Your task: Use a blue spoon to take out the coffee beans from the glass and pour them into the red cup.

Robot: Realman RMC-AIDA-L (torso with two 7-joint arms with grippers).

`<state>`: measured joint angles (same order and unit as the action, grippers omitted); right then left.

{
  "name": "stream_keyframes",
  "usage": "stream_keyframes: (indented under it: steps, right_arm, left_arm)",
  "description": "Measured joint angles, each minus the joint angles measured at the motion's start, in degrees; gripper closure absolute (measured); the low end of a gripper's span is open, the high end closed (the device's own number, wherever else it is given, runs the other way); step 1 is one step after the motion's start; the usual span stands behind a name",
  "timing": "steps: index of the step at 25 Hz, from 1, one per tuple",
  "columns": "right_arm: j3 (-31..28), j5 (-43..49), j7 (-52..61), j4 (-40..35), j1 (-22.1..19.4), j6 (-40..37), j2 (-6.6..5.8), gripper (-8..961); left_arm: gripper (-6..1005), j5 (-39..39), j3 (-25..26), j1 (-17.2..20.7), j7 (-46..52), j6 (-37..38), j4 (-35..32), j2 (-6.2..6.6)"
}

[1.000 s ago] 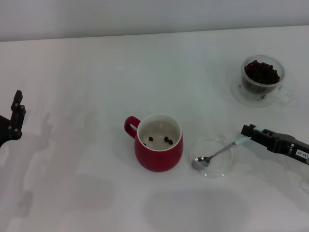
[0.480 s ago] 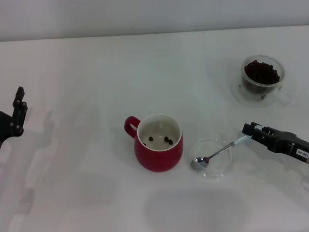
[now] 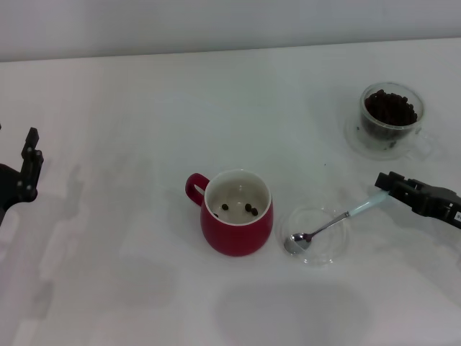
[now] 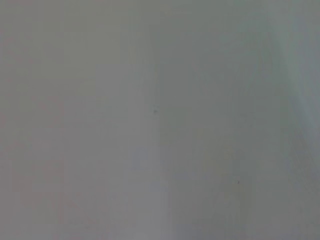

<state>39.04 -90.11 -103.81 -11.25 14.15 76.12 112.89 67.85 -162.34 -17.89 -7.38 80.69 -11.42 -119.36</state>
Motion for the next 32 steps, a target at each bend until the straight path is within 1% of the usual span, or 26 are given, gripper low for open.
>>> stream_keyframes:
  steps: [7, 11, 14, 15, 16, 19, 21, 23, 25, 29, 32]
  right_arm:
    - [-2.2, 0.0, -0.6, -0.9, -0.6, -0.5, -0.36, 599]
    - [-5.6, 0.0, -1.3, -2.5, -2.0, -0.7, -0.47, 599]
    - [-7.8, 0.0, -1.3, -3.3, -3.1, -0.3, -1.14, 599]
    - [-9.4, 0.0, -1.1, -3.5, -3.9, 0.8, -1.97, 600]
    - [-10.7, -0.1, -1.1, -3.5, -4.3, 1.5, -2.28, 600]
    - [-13.6, -0.1, -1.6, -3.6, -5.1, 2.5, -2.63, 600]
    - [-17.4, -0.1, -2.5, -4.2, -5.9, 3.3, -2.56, 599]
    - [-20.6, -0.1, -3.5, -5.2, -6.3, 3.7, -2.24, 599]
    - [-23.4, -0.1, -4.7, -5.7, -6.4, 3.9, -2.08, 599]
    - [-29.3, -0.1, -9.8, -5.9, -5.5, 4.0, -1.98, 599]
    - [-36.3, -0.1, -14.9, -5.8, -4.1, 3.7, -1.2, 599]
  left_arm:
    - [508, 0.1, 0.2, 0.0, -0.1, 0.0, 0.0, 0.0]
    - [508, 0.1, 2.4, -0.9, -0.3, 0.0, 0.3, 0.0]
    - [508, 0.2, 5.0, -2.4, -0.2, 0.0, 0.5, 0.13]
    - [509, 0.2, 5.7, -2.9, -0.2, 0.0, 0.6, 0.14]
    - [509, 0.2, 6.6, -3.6, -0.2, 0.0, 0.6, 0.16]
    - [509, 0.2, 8.4, -5.7, -0.3, 0.0, 0.8, 0.2]
    - [508, 0.4, 9.2, -6.9, -0.3, 0.0, 1.2, 0.2]
    - [508, 1.0, 9.9, -8.7, -0.3, 0.0, 1.4, 0.12]
    - [508, 1.3, 9.9, -9.3, -0.4, 0.0, 1.5, 0.11]
    - [507, 2.2, 9.9, -10.9, -0.4, 0.0, 1.5, 0.1]
    - [506, 1.9, 9.8, -12.2, -0.5, 0.5, 1.4, 0.18]
